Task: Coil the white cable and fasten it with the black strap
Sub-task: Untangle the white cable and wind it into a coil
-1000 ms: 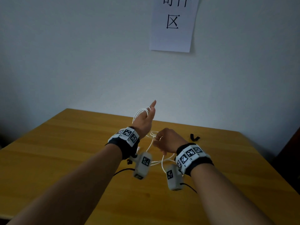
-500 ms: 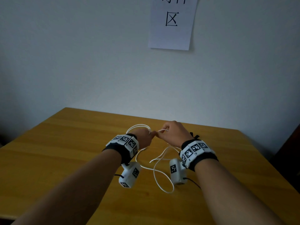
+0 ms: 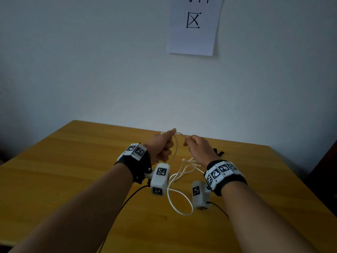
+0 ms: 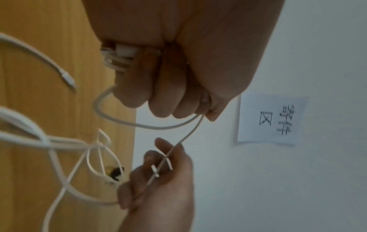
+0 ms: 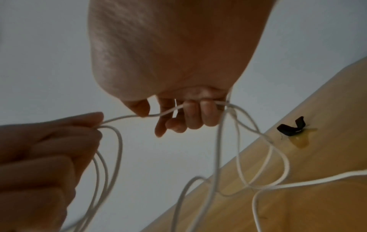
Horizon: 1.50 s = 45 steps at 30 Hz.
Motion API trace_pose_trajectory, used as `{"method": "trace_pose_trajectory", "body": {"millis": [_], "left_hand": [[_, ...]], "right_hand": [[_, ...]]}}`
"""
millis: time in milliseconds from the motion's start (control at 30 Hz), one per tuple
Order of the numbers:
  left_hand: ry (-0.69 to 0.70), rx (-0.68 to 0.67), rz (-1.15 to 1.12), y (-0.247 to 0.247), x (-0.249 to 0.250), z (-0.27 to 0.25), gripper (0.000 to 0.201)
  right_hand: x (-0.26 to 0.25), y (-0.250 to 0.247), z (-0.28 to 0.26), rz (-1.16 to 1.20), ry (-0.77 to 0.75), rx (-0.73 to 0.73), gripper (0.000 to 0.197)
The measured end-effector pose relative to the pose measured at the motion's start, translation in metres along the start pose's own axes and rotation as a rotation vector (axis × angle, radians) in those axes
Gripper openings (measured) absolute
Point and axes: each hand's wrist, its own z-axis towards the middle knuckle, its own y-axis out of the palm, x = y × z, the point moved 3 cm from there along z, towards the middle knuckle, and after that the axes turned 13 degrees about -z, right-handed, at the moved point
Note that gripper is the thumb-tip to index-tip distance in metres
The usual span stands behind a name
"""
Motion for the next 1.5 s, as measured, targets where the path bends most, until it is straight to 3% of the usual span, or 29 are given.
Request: {"method": "trace_pose_trajectory", "body": {"millis": [233, 400, 533, 700, 867, 1000, 1267, 1367, 1500], "left_hand": [[-0.002, -0.215, -0.285, 0.018, 0.008, -0.003, 0.040], [0.060, -0.266, -0.492, 0.037, 0.010, -0.009, 0.048], [0.162, -0.212, -0.565, 0.041, 0.012, -0.006, 0.068], [0.241, -0.122, -0.437, 0.043, 0.014, 0.001, 0.049], [0.324, -0.050, -0.389, 0.039, 0.015, 0.004, 0.048], [0.391, -0.034, -0.221, 0.035, 0.016, 0.005, 0.046], [0.497, 0.130, 0.392, 0.021, 0.031, 0.002, 0.045], [0.501, 0.080, 0.570, 0.021, 0.022, 0.008, 0.048], [0.446, 0.065, 1.128, 0.017, 0.005, 0.016, 0.048]], "right_hand": [[-0.008, 0.006, 0.000, -0.049, -0.082, -0.005, 0.039], [-0.015, 0.007, -0.001, -0.188, -0.065, -0.080, 0.024], [-0.017, 0.003, 0.000, -0.181, -0.026, -0.091, 0.032], [-0.018, 0.004, -0.001, -0.211, -0.067, -0.115, 0.031], [-0.012, 0.006, 0.004, -0.400, -0.058, -0.056, 0.026], [-0.009, 0.005, 0.004, -0.415, 0.003, -0.130, 0.010], [0.016, 0.012, 0.003, -0.487, 0.072, -0.228, 0.030], [0.016, 0.011, 0.000, -0.484, 0.053, -0.233, 0.031], [0.005, 0.010, -0.002, -0.478, -0.006, -0.261, 0.031]]}}
